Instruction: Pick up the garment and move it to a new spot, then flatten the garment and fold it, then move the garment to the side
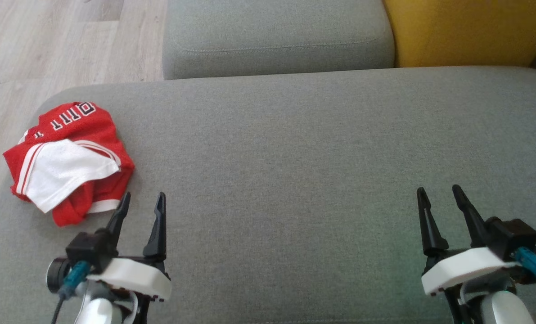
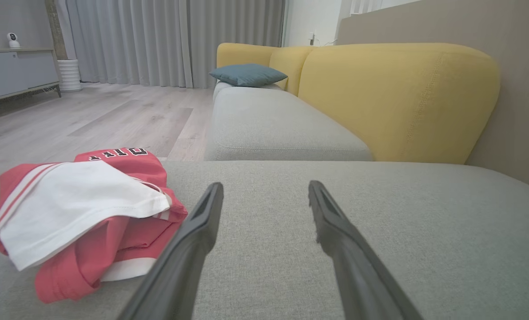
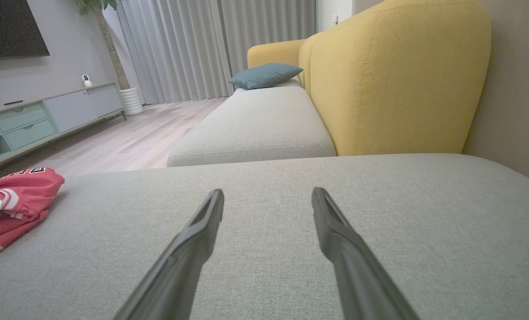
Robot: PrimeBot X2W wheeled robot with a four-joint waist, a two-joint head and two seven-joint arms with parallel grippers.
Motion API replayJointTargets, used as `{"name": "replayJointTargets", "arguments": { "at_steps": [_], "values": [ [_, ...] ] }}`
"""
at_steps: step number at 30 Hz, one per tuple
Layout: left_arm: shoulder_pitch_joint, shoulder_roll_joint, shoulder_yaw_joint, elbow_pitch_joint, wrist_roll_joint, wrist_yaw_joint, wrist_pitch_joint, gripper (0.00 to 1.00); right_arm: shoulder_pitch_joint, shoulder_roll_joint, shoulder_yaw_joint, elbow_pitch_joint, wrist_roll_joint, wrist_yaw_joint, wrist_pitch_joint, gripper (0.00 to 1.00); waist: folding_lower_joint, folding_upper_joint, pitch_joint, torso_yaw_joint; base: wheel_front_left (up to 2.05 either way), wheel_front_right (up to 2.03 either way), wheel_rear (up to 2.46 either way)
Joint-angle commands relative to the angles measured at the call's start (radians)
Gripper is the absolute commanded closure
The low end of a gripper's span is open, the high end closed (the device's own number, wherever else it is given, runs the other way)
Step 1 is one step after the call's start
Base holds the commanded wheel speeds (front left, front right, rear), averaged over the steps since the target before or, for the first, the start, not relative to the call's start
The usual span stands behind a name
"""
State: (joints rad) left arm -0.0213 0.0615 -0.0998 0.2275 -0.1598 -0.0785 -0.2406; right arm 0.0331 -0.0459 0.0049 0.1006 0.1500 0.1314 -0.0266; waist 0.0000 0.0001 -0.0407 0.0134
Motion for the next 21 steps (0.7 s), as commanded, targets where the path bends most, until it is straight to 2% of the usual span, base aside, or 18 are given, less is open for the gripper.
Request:
{"name": "replayJointTargets", "arguments": {
  "at_steps": [1,21],
  "values": [
    [-0.03,0.011,0.022,-0.03,0.033,0.007,-0.016,0.0,-0.018,-0.004,0.027,-0.043,-0.027,-0.001,-0.016,0.0,0.0,-0.0001,0.0,0.001,0.0,0.0,0.0],
    [-0.042,0.004,0.028,0.032,0.037,0.018,-0.021,0.0,-0.019,-0.004,0.011,-0.018,-0.007,-0.001,-0.025,0.0,0.0,-0.0001,-0.002,0.004,0.0,0.0,0.0]
  ]
}}
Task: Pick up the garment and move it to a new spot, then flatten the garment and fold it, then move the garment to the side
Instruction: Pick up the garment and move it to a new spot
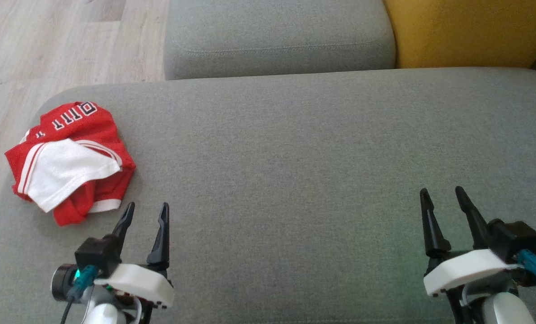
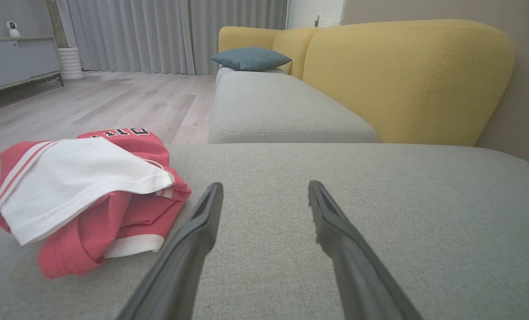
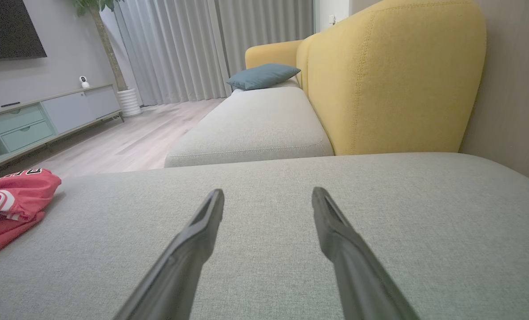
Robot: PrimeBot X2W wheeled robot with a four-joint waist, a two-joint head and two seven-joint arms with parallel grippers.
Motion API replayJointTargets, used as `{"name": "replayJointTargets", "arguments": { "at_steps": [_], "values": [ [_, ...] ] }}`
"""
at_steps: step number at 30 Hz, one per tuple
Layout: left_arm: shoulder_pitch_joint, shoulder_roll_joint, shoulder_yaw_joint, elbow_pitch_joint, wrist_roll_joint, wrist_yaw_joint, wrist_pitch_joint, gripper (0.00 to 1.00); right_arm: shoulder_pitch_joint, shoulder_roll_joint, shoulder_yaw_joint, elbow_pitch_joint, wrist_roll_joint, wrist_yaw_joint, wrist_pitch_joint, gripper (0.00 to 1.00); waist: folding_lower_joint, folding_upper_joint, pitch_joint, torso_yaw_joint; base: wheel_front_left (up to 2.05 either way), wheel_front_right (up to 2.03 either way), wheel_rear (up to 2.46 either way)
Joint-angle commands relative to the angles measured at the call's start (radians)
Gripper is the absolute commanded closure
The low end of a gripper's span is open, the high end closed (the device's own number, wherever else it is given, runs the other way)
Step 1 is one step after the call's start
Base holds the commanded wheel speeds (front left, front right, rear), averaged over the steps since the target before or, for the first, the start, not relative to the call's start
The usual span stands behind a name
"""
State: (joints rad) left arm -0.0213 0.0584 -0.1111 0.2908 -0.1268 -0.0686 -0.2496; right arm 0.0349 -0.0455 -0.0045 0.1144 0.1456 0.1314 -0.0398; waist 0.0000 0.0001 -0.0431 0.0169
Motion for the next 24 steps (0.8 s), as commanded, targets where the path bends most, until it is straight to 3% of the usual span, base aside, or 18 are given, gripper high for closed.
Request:
{"name": "replayJointTargets", "arguments": {
  "at_steps": [1,14,24],
  "values": [
    [-0.043,0.007,0.04,-0.031,0.006,0.009,-0.012,0.0,-0.02,-0.005,0.019,-0.032,-0.002,-0.001,-0.012,0.0,0.0,-0.0001,0.001,0.002,0.0,0.0,0.0],
    [-0.06,0.021,0.044,-0.047,0.023,0.012,-0.012,0.0,-0.015,-0.005,0.027,-0.062,0.001,-0.001,-0.005,0.0,0.0,-0.0001,0.013,0.103,0.0,0.0,0.0],
    [-0.068,0.036,0.078,-0.068,0.019,0.019,-0.012,0.0,-0.026,-0.005,0.073,-0.111,-0.007,-0.001,0.019,0.0,0.0,-0.0001,0.028,0.274,0.0,0.0,0.0]
  ]
}}
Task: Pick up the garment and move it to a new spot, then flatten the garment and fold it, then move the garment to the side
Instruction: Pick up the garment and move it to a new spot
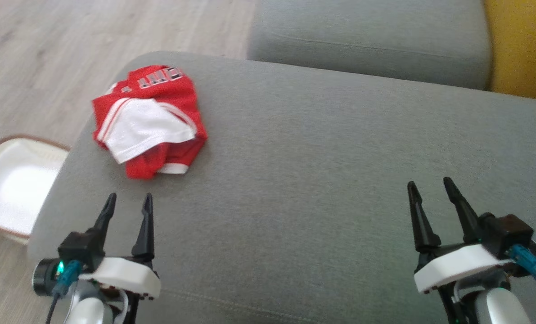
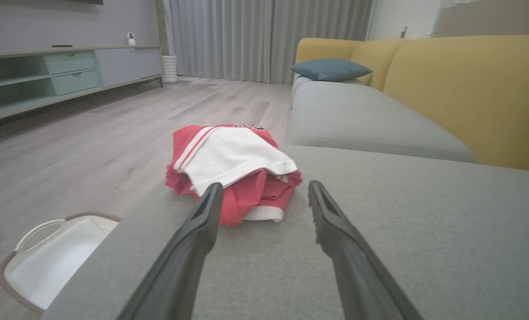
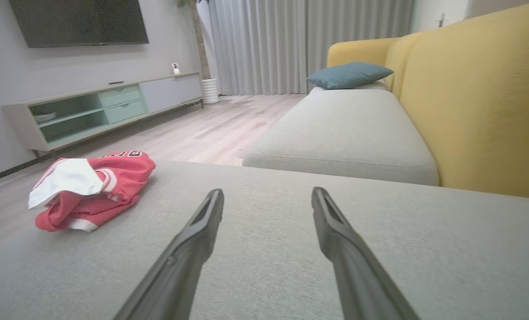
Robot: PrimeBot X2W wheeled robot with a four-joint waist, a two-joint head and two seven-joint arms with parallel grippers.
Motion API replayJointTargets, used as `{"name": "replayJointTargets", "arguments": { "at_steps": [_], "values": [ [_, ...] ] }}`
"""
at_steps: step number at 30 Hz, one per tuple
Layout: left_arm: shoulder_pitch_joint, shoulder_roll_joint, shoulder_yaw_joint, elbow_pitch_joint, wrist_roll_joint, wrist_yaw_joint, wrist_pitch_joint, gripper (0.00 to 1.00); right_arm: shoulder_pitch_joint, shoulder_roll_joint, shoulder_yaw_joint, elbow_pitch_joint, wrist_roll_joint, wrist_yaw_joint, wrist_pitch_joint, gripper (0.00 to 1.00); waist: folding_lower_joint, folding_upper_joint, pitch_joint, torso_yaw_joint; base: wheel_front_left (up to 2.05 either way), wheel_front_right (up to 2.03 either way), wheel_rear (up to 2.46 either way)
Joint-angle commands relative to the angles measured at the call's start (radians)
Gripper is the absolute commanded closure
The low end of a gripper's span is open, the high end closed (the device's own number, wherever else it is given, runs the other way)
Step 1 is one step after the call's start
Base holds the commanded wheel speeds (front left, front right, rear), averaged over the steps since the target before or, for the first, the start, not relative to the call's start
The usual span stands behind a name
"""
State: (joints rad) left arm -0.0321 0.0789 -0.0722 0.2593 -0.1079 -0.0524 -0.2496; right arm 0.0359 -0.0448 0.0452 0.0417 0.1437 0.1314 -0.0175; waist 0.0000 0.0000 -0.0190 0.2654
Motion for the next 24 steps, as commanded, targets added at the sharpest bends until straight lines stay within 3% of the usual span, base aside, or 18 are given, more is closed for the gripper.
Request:
{"name": "replayJointTargets", "arguments": {
  "at_steps": [1,12,17,24],
  "values": [
    [-0.057,0.017,0.043,-0.039,0.0,0.004,-0.012,0.0,-0.028,-0.005,0.027,-0.041,-0.006,-0.001,-0.001,0.0,0.0,0.0,0.005,0.038,0.0,0.0,0.0],
    [-0.046,0.017,0.062,-0.052,0.001,0.003,-0.012,0.0,-0.028,-0.005,0.038,-0.055,0.003,-0.001,0.011,0.0,0.0,0.0,0.011,0.109,0.0,0.0,0.0],
    [-0.046,0.016,0.073,-0.061,0.001,0.004,-0.012,0.0,-0.031,-0.005,0.047,-0.059,0.003,-0.001,0.018,0.0,0.0,0.0,0.022,0.097,0.0,0.0,0.0],
    [-0.121,0.03,0.076,-0.046,-0.023,-0.029,-0.012,0.0,-0.053,-0.005,0.047,-0.087,-0.017,-0.001,0.046,0.0,0.0,0.0,0.097,0.057,0.0,0.0,0.0]
  ]
}}
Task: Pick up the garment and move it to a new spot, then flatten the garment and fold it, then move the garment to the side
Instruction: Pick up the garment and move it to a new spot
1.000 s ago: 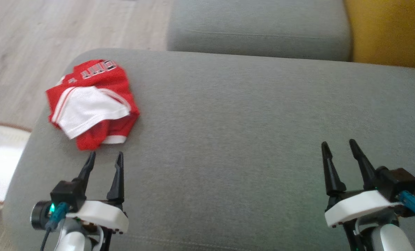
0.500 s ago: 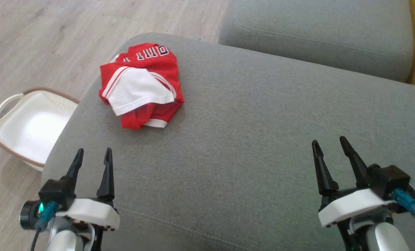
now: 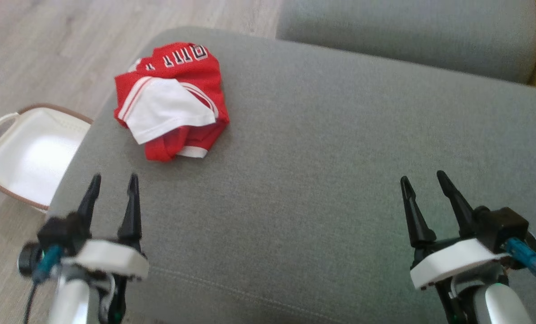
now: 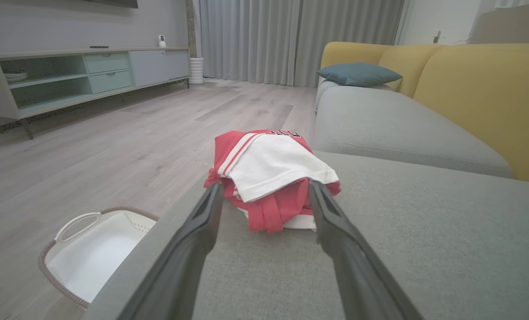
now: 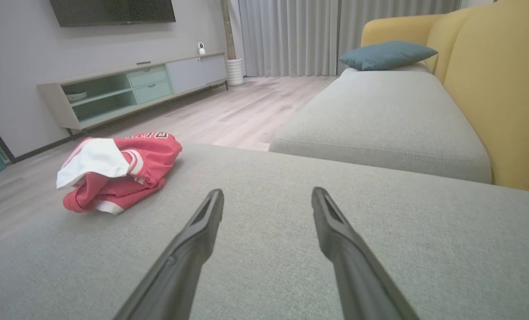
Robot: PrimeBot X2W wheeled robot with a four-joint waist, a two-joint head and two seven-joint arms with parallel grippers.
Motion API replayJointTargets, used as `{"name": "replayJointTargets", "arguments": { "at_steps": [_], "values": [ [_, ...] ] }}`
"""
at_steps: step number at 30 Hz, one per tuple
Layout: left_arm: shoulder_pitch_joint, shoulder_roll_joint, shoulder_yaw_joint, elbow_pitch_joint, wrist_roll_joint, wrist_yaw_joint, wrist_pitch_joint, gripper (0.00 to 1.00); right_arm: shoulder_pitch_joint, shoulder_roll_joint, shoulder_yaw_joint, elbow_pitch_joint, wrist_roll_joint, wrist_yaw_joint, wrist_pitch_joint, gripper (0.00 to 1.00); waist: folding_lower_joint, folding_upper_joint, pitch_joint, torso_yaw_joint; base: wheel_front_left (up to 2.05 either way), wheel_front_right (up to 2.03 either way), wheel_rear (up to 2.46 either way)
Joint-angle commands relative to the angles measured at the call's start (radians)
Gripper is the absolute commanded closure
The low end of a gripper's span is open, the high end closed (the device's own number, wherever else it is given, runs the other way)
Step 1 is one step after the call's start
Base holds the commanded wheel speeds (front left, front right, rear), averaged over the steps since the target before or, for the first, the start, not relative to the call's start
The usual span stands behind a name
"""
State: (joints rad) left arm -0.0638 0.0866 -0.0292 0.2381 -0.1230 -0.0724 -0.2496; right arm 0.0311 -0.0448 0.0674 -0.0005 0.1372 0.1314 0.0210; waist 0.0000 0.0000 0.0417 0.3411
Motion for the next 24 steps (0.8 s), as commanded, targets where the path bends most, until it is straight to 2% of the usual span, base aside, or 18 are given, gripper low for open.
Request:
{"name": "replayJointTargets", "arguments": {
  "at_steps": [1,9,12,19,24],
  "values": [
    [-0.111,0.026,0.033,-0.009,-0.015,-0.013,-0.012,0.0,-0.054,-0.005,0.023,-0.053,-0.016,-0.001,0.014,0.0,0.0,0.0,0.057,-0.025,0.0,0.0,0.0],
    [-0.337,0.078,0.036,0.101,-0.061,-0.036,0.053,0.0,-0.112,-0.006,0.02,-0.116,-0.066,-0.001,0.061,0.0,0.0,0.0,0.222,-0.061,0.0,0.0,0.0],
    [-0.441,0.116,0.041,0.168,-0.07,-0.04,0.088,0.0,-0.14,-0.009,0.026,-0.138,-0.077,-0.001,0.073,0.0,0.0,0.0,0.285,-0.077,0.0,0.0,0.0],
    [-0.671,0.208,0.037,0.416,-0.12,-0.053,0.222,0.0,-0.195,-0.02,0.048,-0.143,-0.08,-0.001,0.073,0.0,0.0,0.0,0.376,-0.111,0.0,0.0,0.0],
    [-0.781,0.245,0.025,0.585,-0.153,-0.056,0.355,0.0,-0.219,-0.02,0.056,-0.129,-0.076,-0.001,0.064,0.0,0.0,0.0,0.399,-0.13,0.0,0.0,0.0]
  ]
}}
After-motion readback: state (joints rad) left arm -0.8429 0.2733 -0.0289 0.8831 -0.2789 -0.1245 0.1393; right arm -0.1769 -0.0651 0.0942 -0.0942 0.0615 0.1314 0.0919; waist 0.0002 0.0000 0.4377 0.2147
